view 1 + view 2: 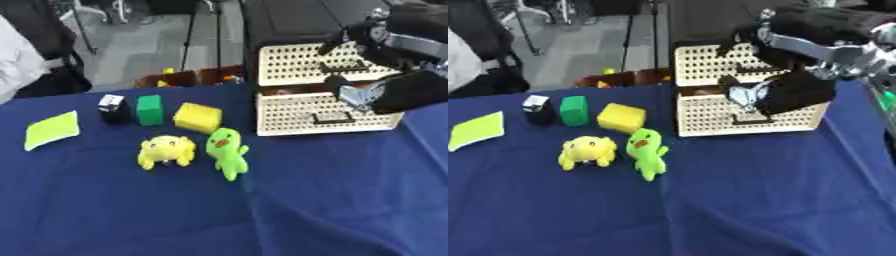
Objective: Pick up objects from table and place into drawer.
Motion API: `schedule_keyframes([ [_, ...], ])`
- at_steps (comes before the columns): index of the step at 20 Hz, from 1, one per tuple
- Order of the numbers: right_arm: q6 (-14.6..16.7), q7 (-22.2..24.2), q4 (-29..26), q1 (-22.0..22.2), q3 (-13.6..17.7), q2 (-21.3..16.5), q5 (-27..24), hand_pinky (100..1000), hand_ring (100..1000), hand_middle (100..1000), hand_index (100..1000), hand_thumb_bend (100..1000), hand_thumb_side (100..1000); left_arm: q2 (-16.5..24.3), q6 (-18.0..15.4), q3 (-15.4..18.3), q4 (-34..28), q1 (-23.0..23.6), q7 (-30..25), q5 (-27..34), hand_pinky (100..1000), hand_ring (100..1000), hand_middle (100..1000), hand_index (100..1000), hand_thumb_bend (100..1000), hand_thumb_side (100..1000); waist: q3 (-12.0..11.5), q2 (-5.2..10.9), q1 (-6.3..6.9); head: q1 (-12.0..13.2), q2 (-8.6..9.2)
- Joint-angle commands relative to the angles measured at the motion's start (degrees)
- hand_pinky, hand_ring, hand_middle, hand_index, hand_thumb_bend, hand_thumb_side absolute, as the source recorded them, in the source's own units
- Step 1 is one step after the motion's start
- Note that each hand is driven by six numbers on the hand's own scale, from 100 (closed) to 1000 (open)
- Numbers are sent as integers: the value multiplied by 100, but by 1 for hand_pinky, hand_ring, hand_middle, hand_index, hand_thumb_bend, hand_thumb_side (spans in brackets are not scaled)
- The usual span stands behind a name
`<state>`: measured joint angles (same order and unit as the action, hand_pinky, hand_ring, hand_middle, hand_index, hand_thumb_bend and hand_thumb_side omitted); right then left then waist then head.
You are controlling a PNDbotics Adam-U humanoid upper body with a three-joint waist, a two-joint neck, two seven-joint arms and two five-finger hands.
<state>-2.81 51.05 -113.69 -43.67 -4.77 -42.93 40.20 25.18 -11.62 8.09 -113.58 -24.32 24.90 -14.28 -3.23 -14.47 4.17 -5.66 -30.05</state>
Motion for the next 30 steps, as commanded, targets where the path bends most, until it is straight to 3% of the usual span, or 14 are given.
schedule_keyframes([
  [1,60,86,-90,26,82,-229,6,100,153,100,846,227,542,85,-25,18,-101,-92,10,37,720,804,832,896,326,1000,6,97,-5,4,50],
  [10,-439,92,-90,483,89,-343,-6,100,160,100,852,222,518,74,-50,7,-101,-128,3,45,716,800,829,895,306,1000,-9,63,-20,-62,54],
  [14,-671,92,-75,542,86,-357,87,100,162,100,855,223,513,29,-95,9,-101,-114,40,33,717,799,826,891,296,1000,-39,20,-30,-103,68],
  [21,-844,92,270,549,51,-341,306,100,163,100,853,234,492,-26,-100,14,-101,-96,88,38,716,798,826,891,279,1000,-97,-92,-17,-143,-55],
  [30,-992,11,800,532,106,-278,544,100,160,100,841,245,475,-87,-76,31,-101,-59,123,50,719,802,831,890,262,1000,-145,-253,26,-199,177],
])
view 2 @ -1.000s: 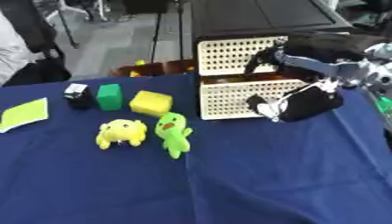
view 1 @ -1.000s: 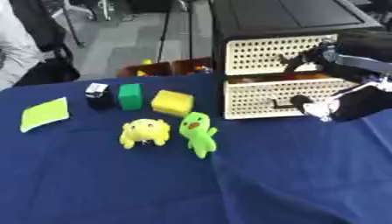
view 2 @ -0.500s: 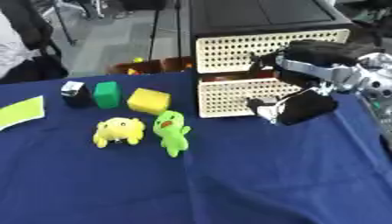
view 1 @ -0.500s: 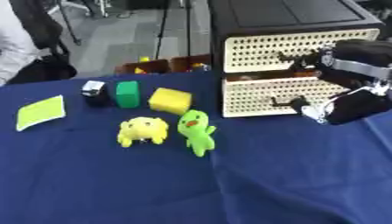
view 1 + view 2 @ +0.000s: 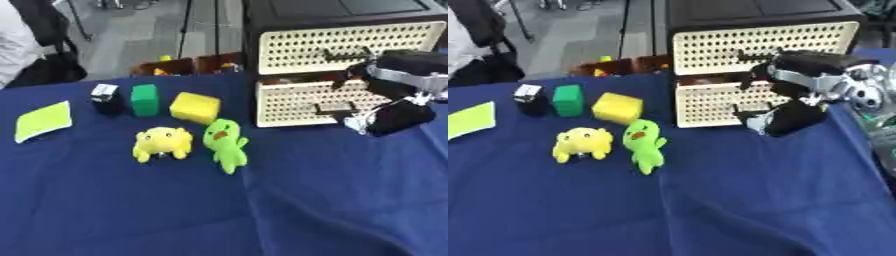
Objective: Pick up objects from table and place into drawer.
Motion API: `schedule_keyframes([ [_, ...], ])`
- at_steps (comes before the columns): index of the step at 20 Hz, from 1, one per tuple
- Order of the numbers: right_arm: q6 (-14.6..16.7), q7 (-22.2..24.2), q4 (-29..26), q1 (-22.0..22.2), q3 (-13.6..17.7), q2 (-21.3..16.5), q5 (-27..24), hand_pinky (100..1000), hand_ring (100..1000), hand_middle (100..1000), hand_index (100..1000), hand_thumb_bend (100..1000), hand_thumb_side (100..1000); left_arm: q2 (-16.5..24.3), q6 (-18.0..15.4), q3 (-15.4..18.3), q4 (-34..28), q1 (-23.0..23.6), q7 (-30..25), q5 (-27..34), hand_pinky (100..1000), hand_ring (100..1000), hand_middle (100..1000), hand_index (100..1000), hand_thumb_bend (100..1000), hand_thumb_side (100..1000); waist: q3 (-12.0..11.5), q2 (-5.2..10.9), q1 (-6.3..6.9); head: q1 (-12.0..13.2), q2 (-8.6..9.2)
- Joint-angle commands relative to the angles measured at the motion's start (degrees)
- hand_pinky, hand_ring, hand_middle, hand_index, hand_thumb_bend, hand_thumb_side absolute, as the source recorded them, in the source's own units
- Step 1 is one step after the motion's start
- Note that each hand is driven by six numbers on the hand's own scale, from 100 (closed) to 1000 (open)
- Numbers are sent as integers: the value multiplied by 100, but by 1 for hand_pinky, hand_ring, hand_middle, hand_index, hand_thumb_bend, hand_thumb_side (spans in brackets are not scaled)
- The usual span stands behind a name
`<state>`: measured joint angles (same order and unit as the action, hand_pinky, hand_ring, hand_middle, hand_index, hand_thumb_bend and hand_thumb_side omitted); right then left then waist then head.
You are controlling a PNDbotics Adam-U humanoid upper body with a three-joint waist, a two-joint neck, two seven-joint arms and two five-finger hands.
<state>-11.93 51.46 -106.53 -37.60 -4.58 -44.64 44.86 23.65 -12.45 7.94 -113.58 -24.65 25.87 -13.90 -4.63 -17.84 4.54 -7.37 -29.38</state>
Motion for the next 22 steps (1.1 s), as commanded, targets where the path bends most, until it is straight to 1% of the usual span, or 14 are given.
schedule_keyframes([
  [1,-95,-62,124,-71,93,-102,87,100,161,100,840,246,475,62,11,48,-101,-25,29,15,719,802,831,890,261,1000,-6,70,-6,-34,131],
  [5,-142,-159,335,-66,92,-80,221,100,164,100,835,243,471,40,12,40,-101,-31,27,26,719,802,831,890,255,1000,-7,29,11,-68,198],
  [13,-224,-385,1008,-149,55,22,384,100,163,100,849,258,447,-2,32,28,-101,-4,15,59,721,802,829,890,239,1000,-50,-8,32,-131,305],
  [19,-248,-565,1487,-289,-34,133,347,100,163,100,846,268,433,-30,35,11,-101,-12,-1,92,721,802,825,888,229,1000,-93,-31,48,-168,345],
  [22,-248,-625,1753,-350,-108,178,419,100,167,100,843,262,425,-40,31,2,-101,-23,-8,107,722,803,824,888,227,1000,-109,-48,55,-194,357],
])
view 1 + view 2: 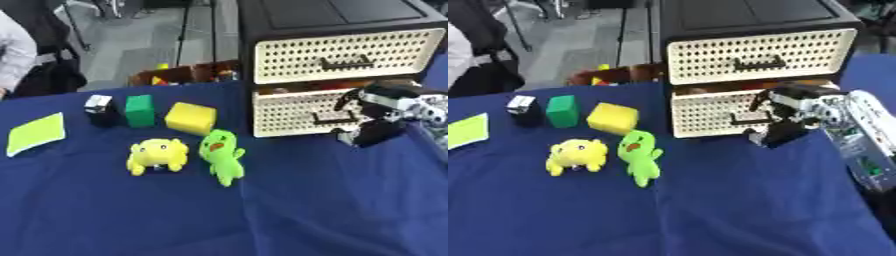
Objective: Pick up objects from table and place into drawer.
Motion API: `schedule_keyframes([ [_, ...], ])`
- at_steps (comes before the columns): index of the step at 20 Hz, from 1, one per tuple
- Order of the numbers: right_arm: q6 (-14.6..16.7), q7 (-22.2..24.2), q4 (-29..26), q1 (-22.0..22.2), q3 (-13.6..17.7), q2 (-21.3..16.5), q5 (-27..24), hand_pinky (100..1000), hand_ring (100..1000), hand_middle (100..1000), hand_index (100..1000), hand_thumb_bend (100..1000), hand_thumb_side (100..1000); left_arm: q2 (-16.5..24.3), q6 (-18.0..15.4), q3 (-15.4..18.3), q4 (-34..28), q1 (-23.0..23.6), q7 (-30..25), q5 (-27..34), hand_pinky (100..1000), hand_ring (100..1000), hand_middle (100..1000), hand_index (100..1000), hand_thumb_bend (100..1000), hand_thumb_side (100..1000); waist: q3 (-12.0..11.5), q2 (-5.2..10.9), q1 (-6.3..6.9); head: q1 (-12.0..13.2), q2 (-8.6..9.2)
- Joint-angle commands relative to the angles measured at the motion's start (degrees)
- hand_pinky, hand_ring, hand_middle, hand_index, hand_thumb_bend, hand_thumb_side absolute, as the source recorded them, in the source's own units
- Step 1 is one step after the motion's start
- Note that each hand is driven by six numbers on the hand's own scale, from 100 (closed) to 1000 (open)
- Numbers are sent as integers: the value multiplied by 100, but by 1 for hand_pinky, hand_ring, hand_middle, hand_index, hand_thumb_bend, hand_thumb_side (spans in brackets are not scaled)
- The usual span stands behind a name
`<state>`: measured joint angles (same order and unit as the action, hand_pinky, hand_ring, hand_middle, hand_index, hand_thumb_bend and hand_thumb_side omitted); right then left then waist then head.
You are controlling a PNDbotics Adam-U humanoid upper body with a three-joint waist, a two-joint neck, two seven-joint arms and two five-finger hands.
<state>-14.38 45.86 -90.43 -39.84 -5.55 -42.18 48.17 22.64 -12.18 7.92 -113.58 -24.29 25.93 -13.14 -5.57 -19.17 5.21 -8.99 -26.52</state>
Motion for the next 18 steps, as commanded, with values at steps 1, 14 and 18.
schedule_keyframes([
  [1,0,-76,231,-141,-33,-51,111,100,168,100,843,262,423,58,3,3,-101,-62,-15,34,722,802,823,888,227,1000,-20,80,-10,-42,76],
  [14,91,-2,460,-100,-109,-45,98,100,173,100,736,257,411,48,0,4,-101,-94,6,62,723,802,821,887,224,1000,-37,61,-20,-85,90],
  [18,111,41,394,-42,-106,-76,112,100,177,100,719,248,416,57,0,1,-101,-101,6,64,723,803,821,888,224,1000,-35,72,-20,-80,89],
])
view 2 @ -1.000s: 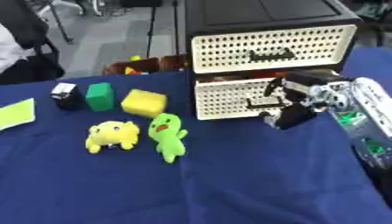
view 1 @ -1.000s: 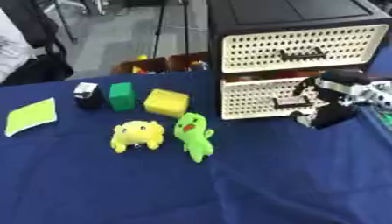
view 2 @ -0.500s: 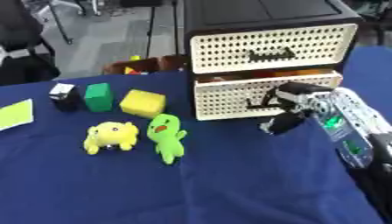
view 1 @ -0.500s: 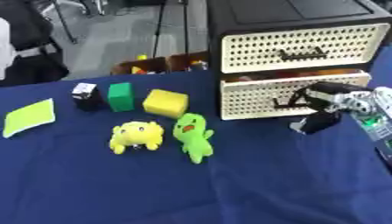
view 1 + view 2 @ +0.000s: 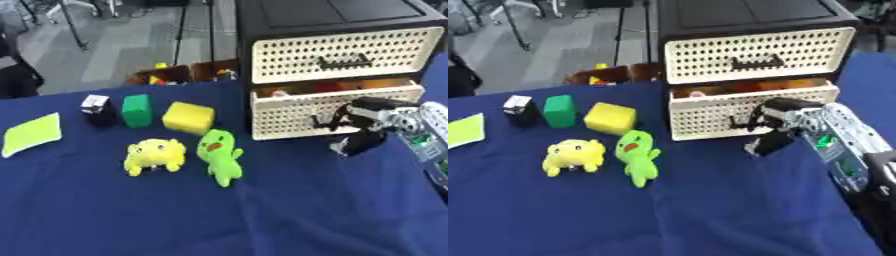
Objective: Pick up objects from table and place into drawer.
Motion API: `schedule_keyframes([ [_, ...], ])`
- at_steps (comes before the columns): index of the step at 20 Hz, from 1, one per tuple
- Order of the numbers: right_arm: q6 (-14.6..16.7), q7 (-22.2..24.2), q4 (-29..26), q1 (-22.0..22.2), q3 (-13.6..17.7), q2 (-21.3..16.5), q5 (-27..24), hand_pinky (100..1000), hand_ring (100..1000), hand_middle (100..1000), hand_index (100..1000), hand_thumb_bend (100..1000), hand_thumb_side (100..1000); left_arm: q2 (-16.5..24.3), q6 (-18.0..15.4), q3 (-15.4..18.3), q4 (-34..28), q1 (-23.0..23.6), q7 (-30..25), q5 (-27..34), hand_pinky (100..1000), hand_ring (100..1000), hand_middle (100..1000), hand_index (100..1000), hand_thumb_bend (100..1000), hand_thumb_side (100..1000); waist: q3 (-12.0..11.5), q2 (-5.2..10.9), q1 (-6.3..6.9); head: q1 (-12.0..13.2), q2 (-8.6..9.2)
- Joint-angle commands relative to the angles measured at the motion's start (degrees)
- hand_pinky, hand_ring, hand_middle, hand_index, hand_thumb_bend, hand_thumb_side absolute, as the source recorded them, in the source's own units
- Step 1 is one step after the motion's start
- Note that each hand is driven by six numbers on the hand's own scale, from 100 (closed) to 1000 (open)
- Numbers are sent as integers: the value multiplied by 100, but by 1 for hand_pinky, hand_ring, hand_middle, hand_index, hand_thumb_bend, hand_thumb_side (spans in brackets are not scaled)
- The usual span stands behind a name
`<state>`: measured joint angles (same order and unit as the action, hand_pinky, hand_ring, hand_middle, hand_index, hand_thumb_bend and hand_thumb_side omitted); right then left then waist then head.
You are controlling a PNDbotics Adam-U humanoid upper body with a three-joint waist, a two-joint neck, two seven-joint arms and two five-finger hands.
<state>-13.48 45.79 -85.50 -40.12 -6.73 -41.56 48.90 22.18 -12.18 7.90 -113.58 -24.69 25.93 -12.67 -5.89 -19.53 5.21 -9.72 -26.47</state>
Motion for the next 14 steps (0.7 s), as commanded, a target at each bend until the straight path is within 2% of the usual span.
schedule_keyframes([
  [1,23,61,-131,15,14,-151,55,100,178,100,719,247,416,103,1,3,-101,-63,6,18,723,803,821,888,223,1000,-3,110,-20,-7,87],
  [6,30,116,-448,291,51,-253,92,100,181,100,721,234,426,107,-5,5,-101,-67,8,14,723,803,821,888,222,1000,15,108,-20,2,106],
  [7,24,116,-553,373,75,-276,91,100,181,100,721,251,412,107,-6,7,-101,-69,11,13,723,803,821,888,221,1000,23,107,-18,5,112],
  [14,-29,50,-1391,898,287,-343,146,100,180,100,725,220,453,107,-8,16,-101,-59,23,7,724,803,822,888,219,1000,93,112,-15,30,128],
])
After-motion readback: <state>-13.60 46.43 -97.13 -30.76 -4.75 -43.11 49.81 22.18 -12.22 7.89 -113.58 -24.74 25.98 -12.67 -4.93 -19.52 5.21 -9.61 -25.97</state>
